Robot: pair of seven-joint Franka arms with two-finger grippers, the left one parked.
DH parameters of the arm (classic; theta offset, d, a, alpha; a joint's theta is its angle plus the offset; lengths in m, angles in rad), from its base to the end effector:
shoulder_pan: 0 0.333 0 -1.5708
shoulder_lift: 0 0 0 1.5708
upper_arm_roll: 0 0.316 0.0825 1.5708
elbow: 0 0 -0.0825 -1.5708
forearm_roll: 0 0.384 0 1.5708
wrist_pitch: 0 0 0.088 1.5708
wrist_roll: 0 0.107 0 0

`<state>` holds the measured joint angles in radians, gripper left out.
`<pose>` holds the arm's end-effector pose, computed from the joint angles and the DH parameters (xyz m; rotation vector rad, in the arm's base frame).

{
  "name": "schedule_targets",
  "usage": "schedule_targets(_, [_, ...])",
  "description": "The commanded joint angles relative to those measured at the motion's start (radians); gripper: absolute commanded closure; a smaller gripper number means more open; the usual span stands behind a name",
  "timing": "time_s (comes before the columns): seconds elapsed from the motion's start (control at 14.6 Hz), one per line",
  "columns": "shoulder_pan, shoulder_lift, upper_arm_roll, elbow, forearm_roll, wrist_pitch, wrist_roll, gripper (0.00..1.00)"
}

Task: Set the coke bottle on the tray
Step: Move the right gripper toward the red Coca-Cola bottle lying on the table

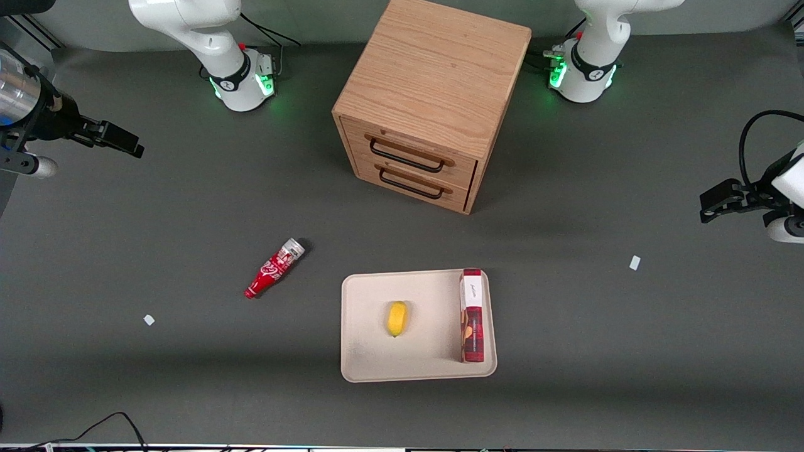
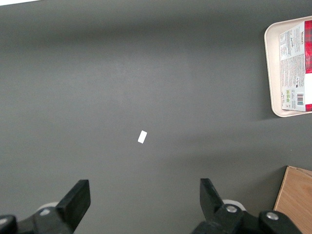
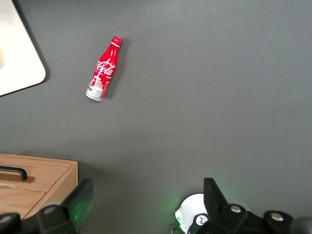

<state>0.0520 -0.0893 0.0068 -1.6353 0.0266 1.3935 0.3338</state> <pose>0.5055 0.0331 0.6280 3.0989 -0.4247 -0.2423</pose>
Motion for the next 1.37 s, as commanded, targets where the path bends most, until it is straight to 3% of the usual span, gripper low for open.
schedule_targets(0.0, [0.006, 0.003, -0.008, 0.022, 0.006, -0.024, -0.009, 0.0])
schedule_targets(0.41, [0.009, 0.006, -0.002, 0.028, 0.006, -0.016, -0.033, 0.0])
schedule_targets(0.62, [0.012, 0.023, 0.007, 0.042, 0.056, 0.021, -0.012, 0.0])
schedule_targets(0.96, [0.028, 0.196, 0.102, 0.042, 0.084, 0.168, 0.266, 0.0])
schedule_targets(1.31, [0.035, 0.387, 0.128, -0.007, 0.073, 0.33, 0.346, 0.0])
